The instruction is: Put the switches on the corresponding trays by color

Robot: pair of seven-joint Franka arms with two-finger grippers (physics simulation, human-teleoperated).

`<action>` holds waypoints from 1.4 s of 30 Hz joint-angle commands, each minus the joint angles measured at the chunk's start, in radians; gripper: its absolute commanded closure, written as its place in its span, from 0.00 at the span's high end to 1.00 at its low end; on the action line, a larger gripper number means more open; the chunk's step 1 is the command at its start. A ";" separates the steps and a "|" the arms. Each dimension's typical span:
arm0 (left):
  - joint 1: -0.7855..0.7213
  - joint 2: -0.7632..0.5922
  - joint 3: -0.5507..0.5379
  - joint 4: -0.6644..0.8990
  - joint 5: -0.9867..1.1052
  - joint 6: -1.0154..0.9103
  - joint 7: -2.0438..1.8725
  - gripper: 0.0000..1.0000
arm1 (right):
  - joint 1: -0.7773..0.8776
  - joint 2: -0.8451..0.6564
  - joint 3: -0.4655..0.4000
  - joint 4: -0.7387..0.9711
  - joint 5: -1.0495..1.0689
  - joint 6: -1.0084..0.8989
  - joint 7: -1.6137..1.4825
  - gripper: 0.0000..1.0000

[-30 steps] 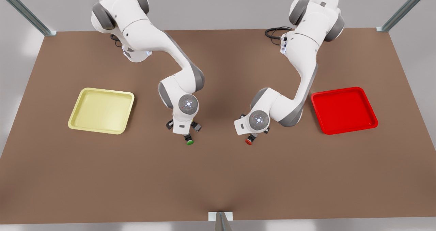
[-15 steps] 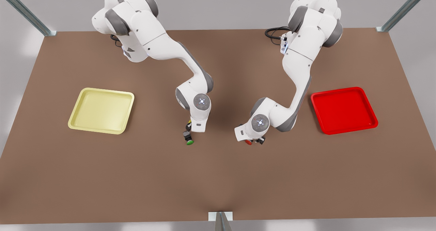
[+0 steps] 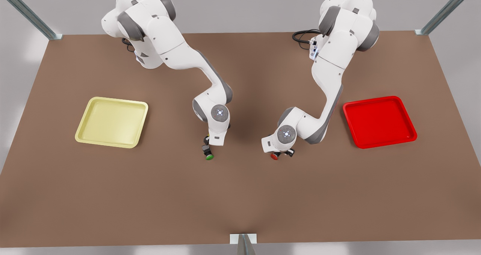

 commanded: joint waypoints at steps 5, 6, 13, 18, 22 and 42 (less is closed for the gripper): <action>0.005 0.016 0.001 -0.001 0.004 0.021 0.002 1.00 | 0.003 0.031 0.000 0.013 0.003 0.028 0.014 1.00; 0.007 0.016 0.001 -0.001 0.004 0.024 0.002 1.00 | 0.003 0.031 0.000 0.013 0.003 0.028 0.014 1.00; 0.007 0.023 -0.001 -0.001 0.004 0.032 0.002 0.71 | 0.000 0.023 0.000 0.012 0.005 0.026 0.016 0.79; 0.013 0.025 -0.001 -0.001 0.002 0.030 0.001 0.59 | -0.002 0.023 0.000 0.009 0.005 0.025 0.013 0.61; 0.014 0.019 -0.001 0.001 0.001 0.016 -0.002 0.50 | -0.002 0.022 0.000 0.010 0.003 0.022 0.013 0.52; 0.605 -0.555 0.081 -0.535 0.129 -0.206 0.024 0.46 | -0.408 -0.354 -0.115 -0.132 0.002 -0.354 -0.509 0.43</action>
